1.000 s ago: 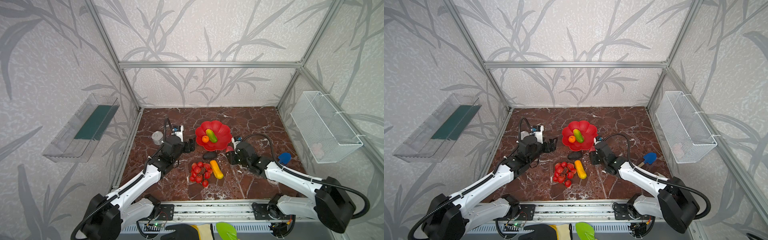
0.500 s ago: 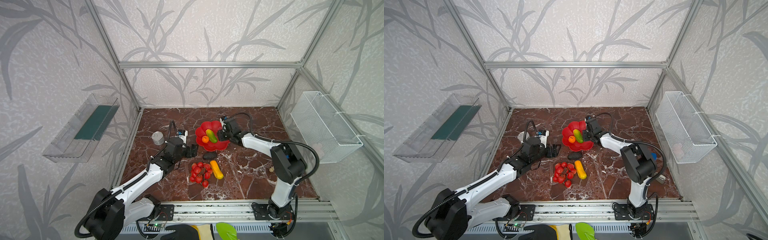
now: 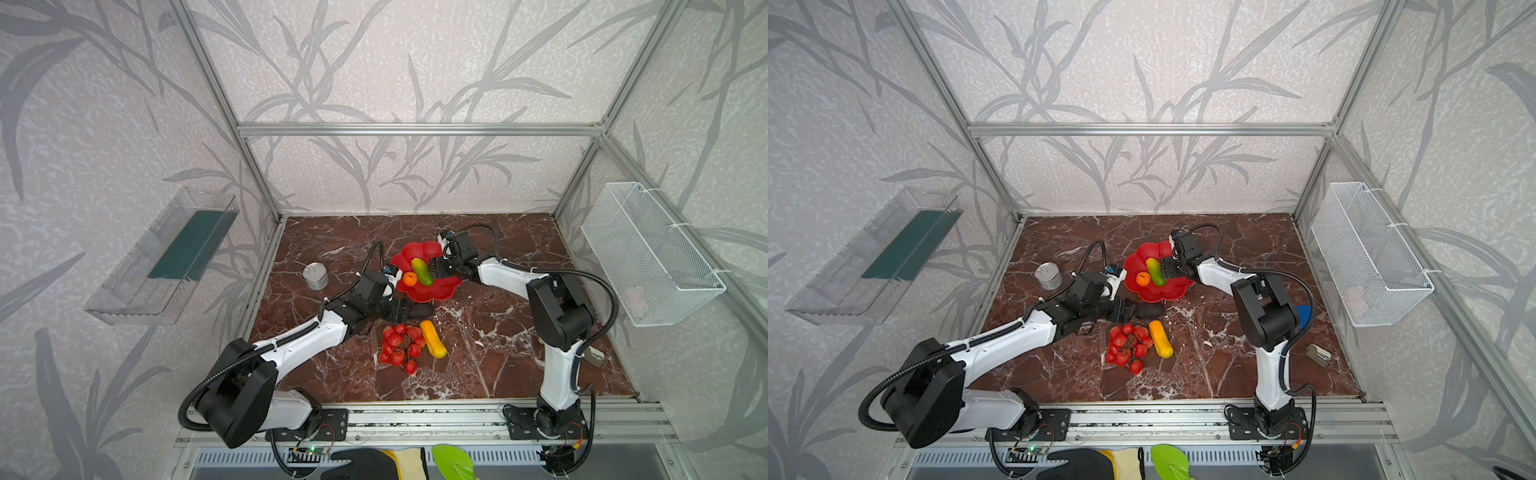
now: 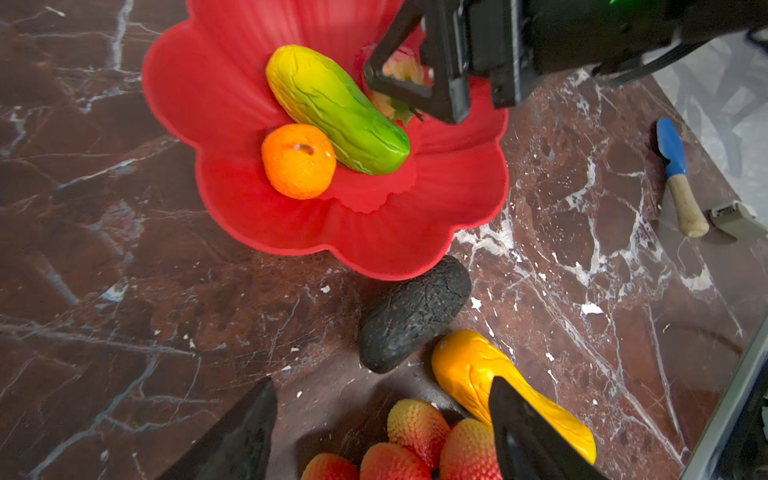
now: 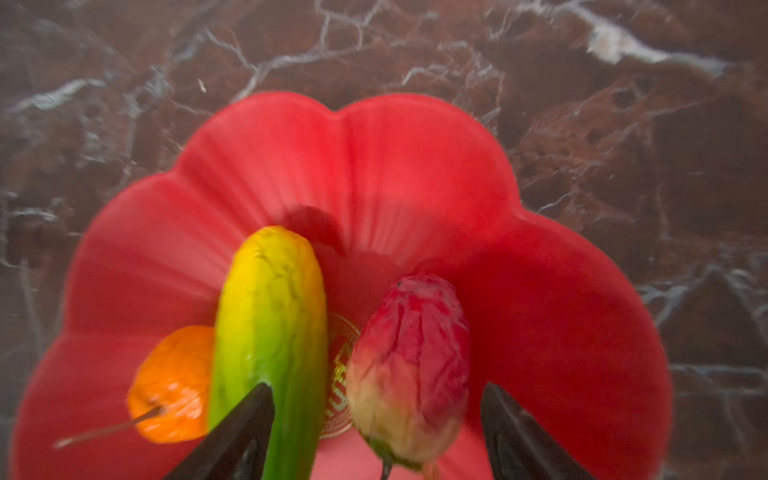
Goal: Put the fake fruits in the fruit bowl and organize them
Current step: 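Place the peach in the bowl while the left gripper grasps the avocado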
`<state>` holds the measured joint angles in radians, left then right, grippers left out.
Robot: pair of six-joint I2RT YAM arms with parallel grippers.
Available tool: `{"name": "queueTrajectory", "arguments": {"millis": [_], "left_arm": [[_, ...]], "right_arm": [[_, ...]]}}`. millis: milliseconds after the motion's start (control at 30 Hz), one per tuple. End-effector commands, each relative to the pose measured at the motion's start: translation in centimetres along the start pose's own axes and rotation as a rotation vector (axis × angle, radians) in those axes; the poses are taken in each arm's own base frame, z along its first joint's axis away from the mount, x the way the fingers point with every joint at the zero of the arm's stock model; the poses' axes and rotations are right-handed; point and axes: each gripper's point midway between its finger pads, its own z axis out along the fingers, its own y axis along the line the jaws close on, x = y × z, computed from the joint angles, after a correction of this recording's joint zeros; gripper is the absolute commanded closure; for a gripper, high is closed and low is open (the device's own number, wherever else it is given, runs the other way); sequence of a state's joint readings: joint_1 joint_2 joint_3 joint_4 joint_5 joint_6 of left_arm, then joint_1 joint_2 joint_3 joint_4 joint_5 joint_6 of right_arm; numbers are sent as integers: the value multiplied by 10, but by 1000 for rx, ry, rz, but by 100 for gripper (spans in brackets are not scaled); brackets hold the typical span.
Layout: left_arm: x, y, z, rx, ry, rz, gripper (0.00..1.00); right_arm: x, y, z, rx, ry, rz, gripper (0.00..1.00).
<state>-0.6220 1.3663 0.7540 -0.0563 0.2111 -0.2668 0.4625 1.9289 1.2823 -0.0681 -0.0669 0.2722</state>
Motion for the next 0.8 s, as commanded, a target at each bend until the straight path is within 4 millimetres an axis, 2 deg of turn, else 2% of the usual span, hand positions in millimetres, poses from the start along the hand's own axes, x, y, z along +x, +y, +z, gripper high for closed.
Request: {"name": "queueTrajectory", "arguments": {"millis": [0, 100, 300, 467, 567, 667, 767], "left_arm": [[3, -6, 7, -2, 48, 91, 20], [10, -7, 18, -26, 97, 135, 21], [14, -8, 38, -47, 143, 168, 22], [18, -4, 56, -66, 184, 171, 24], [22, 0, 66, -88, 220, 162, 26], [26, 1, 74, -87, 250, 158, 32], [29, 0, 79, -75, 258, 160, 43]], "right_arm": [[-42, 11, -62, -48, -179, 32, 17], [-38, 9, -96, -56, -246, 60, 14], [-8, -3, -135, -36, -294, 101, 10], [17, -14, -154, -6, -269, 99, 9], [25, -19, -163, 12, -271, 95, 9], [31, -22, -167, 23, -271, 98, 8], [32, -24, -169, 25, -279, 112, 8]]}}
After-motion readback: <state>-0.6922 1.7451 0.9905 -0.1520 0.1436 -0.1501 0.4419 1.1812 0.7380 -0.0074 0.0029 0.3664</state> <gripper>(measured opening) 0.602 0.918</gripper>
